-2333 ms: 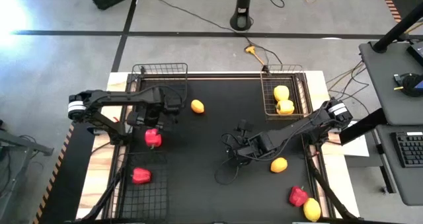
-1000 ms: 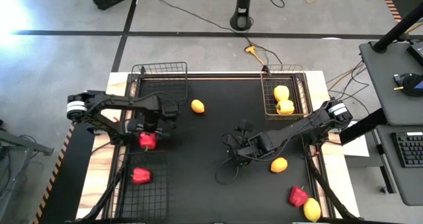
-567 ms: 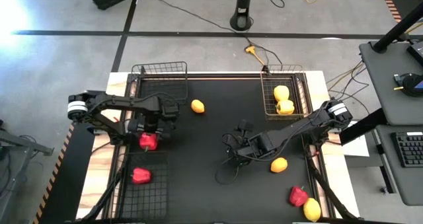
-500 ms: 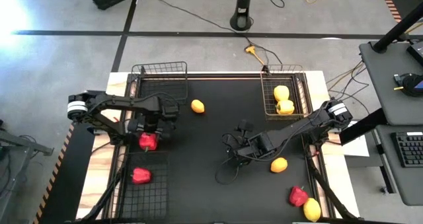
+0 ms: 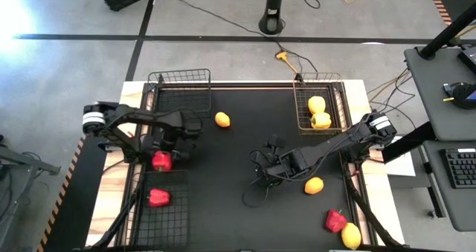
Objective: Sort produce into baskets
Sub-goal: Put the top red bell pepper into the bottom black wire basket
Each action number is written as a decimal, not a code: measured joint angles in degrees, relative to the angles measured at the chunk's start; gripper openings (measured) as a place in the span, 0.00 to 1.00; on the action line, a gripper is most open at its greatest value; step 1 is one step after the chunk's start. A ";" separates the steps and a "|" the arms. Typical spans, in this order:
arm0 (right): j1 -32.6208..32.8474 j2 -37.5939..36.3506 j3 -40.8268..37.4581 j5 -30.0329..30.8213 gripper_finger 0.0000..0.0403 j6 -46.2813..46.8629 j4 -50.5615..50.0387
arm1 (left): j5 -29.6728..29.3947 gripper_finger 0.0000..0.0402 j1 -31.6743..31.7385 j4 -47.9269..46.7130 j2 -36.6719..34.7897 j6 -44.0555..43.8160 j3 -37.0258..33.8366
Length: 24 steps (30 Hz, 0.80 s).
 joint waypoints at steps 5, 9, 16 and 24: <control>0.00 0.00 -0.04 0.00 0.98 -0.01 0.12 | 0.29 0.89 0.00 0.15 1.83 0.76 0.69; 0.00 0.00 -0.08 0.00 0.98 -0.04 0.08 | 0.37 0.80 0.00 -0.99 3.13 2.06 1.64; 0.00 0.00 -0.08 -0.02 0.98 -1.01 -0.68 | -1.74 0.75 0.00 -5.17 2.59 5.52 6.06; 0.00 0.00 -0.08 -0.02 0.98 -2.86 -0.84 | -8.75 0.76 -2.86 -17.78 0.84 5.16 22.13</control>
